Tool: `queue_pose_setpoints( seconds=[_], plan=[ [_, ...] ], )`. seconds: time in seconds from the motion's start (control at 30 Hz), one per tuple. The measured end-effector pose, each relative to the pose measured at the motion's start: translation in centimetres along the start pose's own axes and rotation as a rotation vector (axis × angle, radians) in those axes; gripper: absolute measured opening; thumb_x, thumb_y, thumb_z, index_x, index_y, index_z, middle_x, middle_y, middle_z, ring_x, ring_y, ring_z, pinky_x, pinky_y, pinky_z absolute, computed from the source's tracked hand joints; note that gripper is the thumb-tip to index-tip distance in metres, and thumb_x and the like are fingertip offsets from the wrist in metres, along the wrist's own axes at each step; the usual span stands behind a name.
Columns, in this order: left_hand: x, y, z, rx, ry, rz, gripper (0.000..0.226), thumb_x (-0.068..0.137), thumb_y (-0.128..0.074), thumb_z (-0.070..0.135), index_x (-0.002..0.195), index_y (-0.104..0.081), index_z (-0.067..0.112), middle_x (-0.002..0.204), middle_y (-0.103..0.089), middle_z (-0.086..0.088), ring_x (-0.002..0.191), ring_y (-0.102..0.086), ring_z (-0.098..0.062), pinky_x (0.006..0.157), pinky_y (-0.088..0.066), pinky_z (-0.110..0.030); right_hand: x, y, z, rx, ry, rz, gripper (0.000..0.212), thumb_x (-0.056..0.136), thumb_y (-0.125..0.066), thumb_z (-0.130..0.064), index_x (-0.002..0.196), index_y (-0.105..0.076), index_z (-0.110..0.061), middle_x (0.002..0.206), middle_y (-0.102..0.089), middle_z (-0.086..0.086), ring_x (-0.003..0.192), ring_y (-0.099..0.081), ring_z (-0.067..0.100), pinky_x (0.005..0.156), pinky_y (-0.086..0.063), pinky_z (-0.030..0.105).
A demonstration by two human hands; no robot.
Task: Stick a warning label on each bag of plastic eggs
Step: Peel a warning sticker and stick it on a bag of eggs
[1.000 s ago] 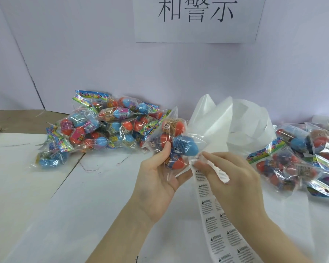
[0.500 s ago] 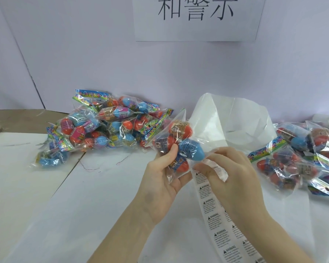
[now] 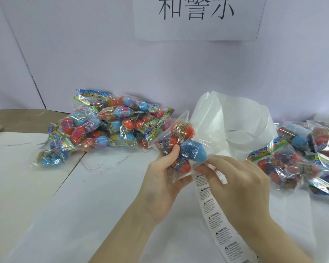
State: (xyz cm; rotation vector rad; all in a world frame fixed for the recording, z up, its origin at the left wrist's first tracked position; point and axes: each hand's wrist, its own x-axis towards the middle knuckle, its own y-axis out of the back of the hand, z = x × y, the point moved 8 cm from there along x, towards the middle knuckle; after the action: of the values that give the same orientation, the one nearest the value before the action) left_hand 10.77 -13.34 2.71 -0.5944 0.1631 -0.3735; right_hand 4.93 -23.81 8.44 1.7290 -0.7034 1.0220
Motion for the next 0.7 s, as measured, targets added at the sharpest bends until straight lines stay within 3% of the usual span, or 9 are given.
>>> queue_pose_setpoints(
  seconds=[0.1, 0.2, 0.3, 0.4, 0.47, 0.53, 0.63, 0.7],
  plan=[
    [0.0, 0.1, 0.0, -0.019, 0.002, 0.016, 0.033, 0.072, -0.055, 0.034, 0.09, -0.076, 0.017, 0.097, -0.073, -0.009, 0.085, -0.067, -0.017, 0.077, -0.056, -0.032, -0.1, -0.3, -0.1, -0.004, -0.013, -0.026, 0.01, 0.069, -0.073, -0.02, 0.062, -0.069, -0.013, 0.062, -0.069, -0.004, 0.044, -0.056, 0.021, 0.052, -0.035, 0.025],
    [-0.1, -0.4, 0.2, -0.036, -0.028, 0.002, 0.045, 0.071, -0.056, 0.031, 0.112, -0.064, 0.013, 0.095, -0.073, -0.005, 0.078, -0.069, -0.013, 0.07, -0.057, -0.028, -0.3, -1.1, 0.2, 0.013, -0.062, -0.096, 0.013, 0.068, -0.071, -0.021, 0.063, -0.065, -0.011, 0.056, -0.065, -0.001, 0.041, -0.053, 0.024, 0.05, -0.036, 0.023],
    [-0.1, -0.4, 0.4, 0.026, -0.069, 0.01, 0.043, 0.071, -0.055, 0.03, 0.112, -0.06, 0.019, 0.086, -0.073, 0.003, 0.069, -0.067, -0.006, 0.066, -0.057, -0.023, -0.6, -2.1, 0.6, 0.098, -0.145, -0.201, 0.015, 0.071, -0.069, -0.021, 0.071, -0.062, -0.008, 0.061, -0.067, 0.002, 0.045, -0.058, 0.03, 0.049, -0.037, 0.025],
    [0.0, -0.1, 0.5, 0.056, -0.099, 0.043, 0.041, 0.071, -0.055, 0.031, 0.111, -0.061, 0.021, 0.086, -0.072, 0.005, 0.066, -0.064, -0.004, 0.078, -0.053, -0.031, -1.0, -2.8, 0.5, 0.248, -0.201, -0.285, 0.023, 0.075, -0.074, -0.013, 0.081, -0.052, -0.016, 0.069, -0.067, 0.002, 0.057, -0.062, 0.029, 0.049, -0.036, 0.025],
    [0.0, 0.4, 0.7, 0.082, -0.128, 0.108, 0.044, 0.069, -0.057, 0.033, 0.111, -0.062, 0.02, 0.093, -0.073, 0.001, 0.075, -0.064, -0.008, 0.087, -0.049, -0.037, -1.3, -3.3, 0.6, 0.34, -0.251, -0.349, 0.043, 0.074, -0.077, -0.016, 0.084, -0.037, -0.03, 0.072, -0.065, 0.0, 0.061, -0.06, 0.021, 0.058, -0.041, 0.023],
    [-0.1, 0.8, 1.1, 0.107, -0.177, 0.176, 0.045, 0.069, -0.058, 0.032, 0.111, -0.061, 0.018, 0.099, -0.072, 0.0, 0.087, -0.064, -0.012, 0.089, -0.049, -0.036, -1.6, -3.8, 0.8, 0.408, -0.31, -0.4, 0.047, 0.074, -0.074, -0.021, 0.082, -0.03, -0.033, 0.073, -0.062, -0.003, 0.064, -0.055, 0.014, 0.065, -0.04, 0.017],
    [-0.3, 2.0, 1.8, 0.153, -0.26, 0.347, 0.018, 0.083, -0.06, 0.02, 0.1, -0.062, 0.017, 0.098, -0.068, -0.002, 0.08, -0.06, -0.008, 0.066, -0.052, -0.015, -2.1, -4.4, 1.4, 0.493, -0.405, -0.463, 0.046, 0.075, -0.072, -0.022, 0.087, -0.029, -0.033, 0.073, -0.057, -0.006, 0.077, -0.054, 0.011, 0.067, -0.041, 0.018],
    [-0.6, 3.0, 2.2, 0.205, -0.319, 0.473, 0.013, 0.089, -0.058, 0.017, 0.101, -0.06, 0.012, 0.108, -0.061, -0.011, 0.077, -0.059, -0.005, 0.06, -0.048, -0.012, -2.5, -4.9, 1.7, 0.568, -0.499, -0.511, 0.048, 0.077, -0.07, -0.017, 0.093, -0.029, -0.037, 0.085, -0.058, -0.011, 0.087, -0.056, 0.0, 0.069, -0.042, 0.011]
  ],
)
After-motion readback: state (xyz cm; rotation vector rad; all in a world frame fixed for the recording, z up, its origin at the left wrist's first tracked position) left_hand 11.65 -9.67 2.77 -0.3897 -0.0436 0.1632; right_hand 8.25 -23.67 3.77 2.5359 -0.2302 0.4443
